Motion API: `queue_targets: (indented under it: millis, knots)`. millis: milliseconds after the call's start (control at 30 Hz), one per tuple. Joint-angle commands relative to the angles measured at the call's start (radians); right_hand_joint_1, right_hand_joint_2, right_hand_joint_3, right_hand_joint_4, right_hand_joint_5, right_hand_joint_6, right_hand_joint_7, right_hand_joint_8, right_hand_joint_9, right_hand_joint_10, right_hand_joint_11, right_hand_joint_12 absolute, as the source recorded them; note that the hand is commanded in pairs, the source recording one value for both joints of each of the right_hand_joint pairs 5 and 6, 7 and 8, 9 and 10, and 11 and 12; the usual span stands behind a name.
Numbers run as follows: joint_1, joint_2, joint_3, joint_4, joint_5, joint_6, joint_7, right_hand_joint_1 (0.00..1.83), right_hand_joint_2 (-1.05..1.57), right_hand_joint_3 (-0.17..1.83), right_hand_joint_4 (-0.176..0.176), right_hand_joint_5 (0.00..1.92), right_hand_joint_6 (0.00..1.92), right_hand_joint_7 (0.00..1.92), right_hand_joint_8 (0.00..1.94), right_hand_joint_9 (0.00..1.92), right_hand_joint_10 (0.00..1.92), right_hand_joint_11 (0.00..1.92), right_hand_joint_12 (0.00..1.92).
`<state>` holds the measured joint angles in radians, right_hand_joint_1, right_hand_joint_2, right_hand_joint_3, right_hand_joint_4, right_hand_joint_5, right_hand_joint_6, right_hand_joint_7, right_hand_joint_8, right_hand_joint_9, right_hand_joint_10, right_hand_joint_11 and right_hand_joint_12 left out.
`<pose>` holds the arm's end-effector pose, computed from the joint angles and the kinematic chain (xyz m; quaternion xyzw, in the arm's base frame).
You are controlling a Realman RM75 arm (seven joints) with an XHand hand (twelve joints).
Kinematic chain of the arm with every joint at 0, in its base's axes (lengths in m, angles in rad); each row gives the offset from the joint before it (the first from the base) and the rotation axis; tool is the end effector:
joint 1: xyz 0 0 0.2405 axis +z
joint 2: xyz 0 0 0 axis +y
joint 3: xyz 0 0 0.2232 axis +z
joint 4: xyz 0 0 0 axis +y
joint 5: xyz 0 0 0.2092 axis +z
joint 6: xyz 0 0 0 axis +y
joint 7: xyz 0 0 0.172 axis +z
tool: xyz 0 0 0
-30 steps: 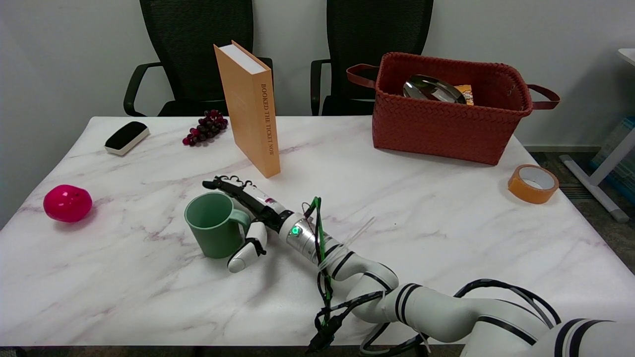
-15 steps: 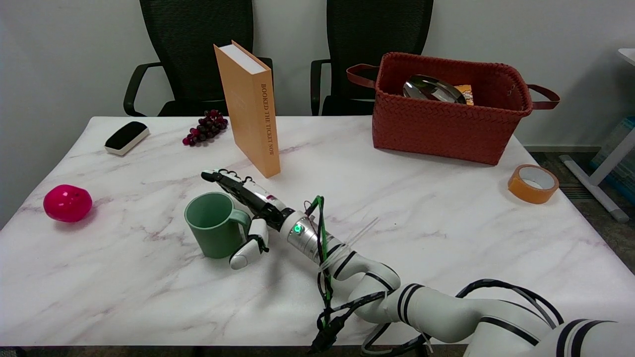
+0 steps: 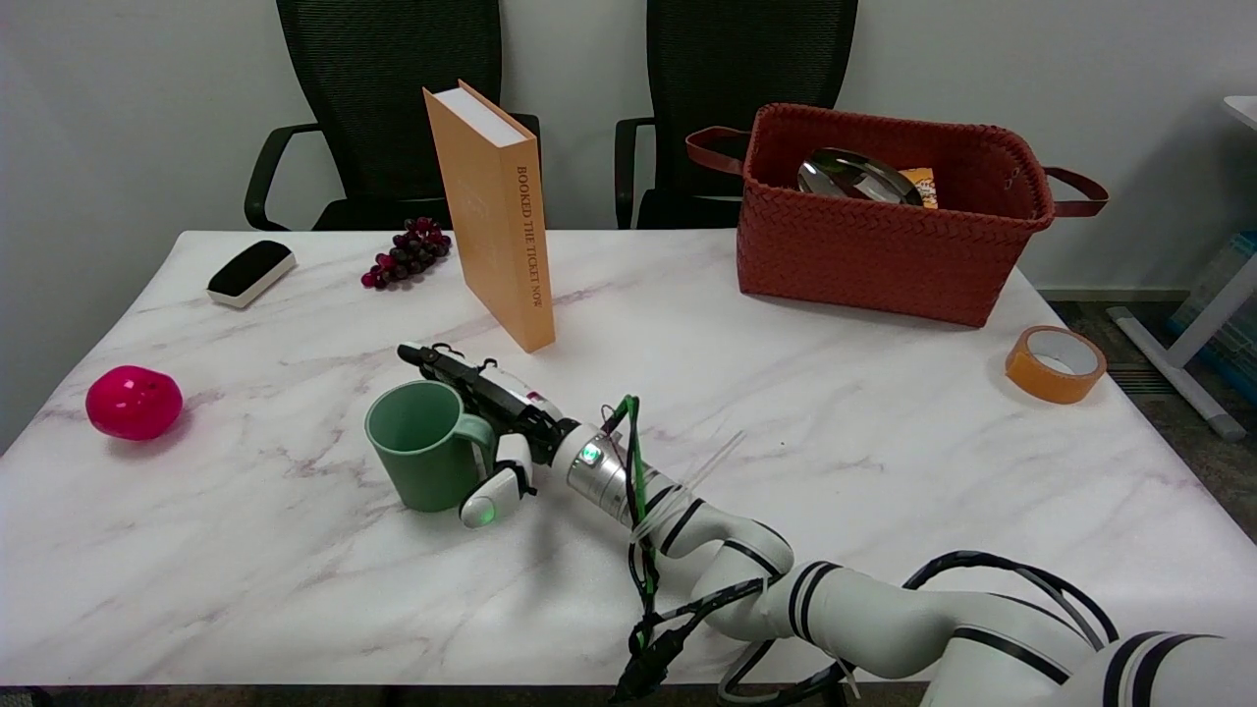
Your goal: Pick up the green mug.
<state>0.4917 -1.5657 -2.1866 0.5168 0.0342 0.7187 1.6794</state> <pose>-0.3042 -0.4115 0.0925 0.6727 -0.5568 0.3435 0.3455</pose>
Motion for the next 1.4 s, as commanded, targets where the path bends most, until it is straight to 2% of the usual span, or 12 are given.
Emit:
queue_targets:
  millis: [33, 667, 967, 1333, 1367, 1400]
  knots:
    - [0.017, 0.005, -0.009, -0.01, -0.031, -0.048, 0.112, 1.13, -0.74, 0.71, 0.0, 0.1, 0.1, 0.0, 0.0, 0.0, 0.0, 0.0, 0.0]
    - [0.023, 0.005, -0.014, -0.013, -0.053, -0.054, 0.112, 1.13, -0.79, 0.72, 0.0, 0.05, 0.05, 0.01, 0.01, 0.0, 0.0, 0.0, 0.0]
    - [0.02, 0.006, -0.014, -0.006, -0.055, -0.051, 0.112, 1.09, -0.87, 0.84, 0.0, 0.04, 0.04, 0.0, 0.0, 0.0, 0.0, 0.0, 0.0]
    - [0.017, 0.006, -0.014, -0.005, -0.055, -0.048, 0.112, 1.07, -0.89, 0.81, 0.0, 0.03, 0.03, 0.0, 0.0, 0.0, 0.0, 0.0, 0.0]
    - [0.017, 0.006, -0.014, -0.005, -0.055, -0.048, 0.112, 1.07, -0.89, 0.81, 0.0, 0.03, 0.03, 0.0, 0.0, 0.0, 0.0, 0.01, 0.01]
    - [0.017, 0.006, -0.014, -0.005, -0.055, -0.05, 0.112, 1.07, -0.89, 0.79, 0.0, 0.03, 0.03, 0.0, 0.0, 0.0, 0.0, 0.12, 0.12]
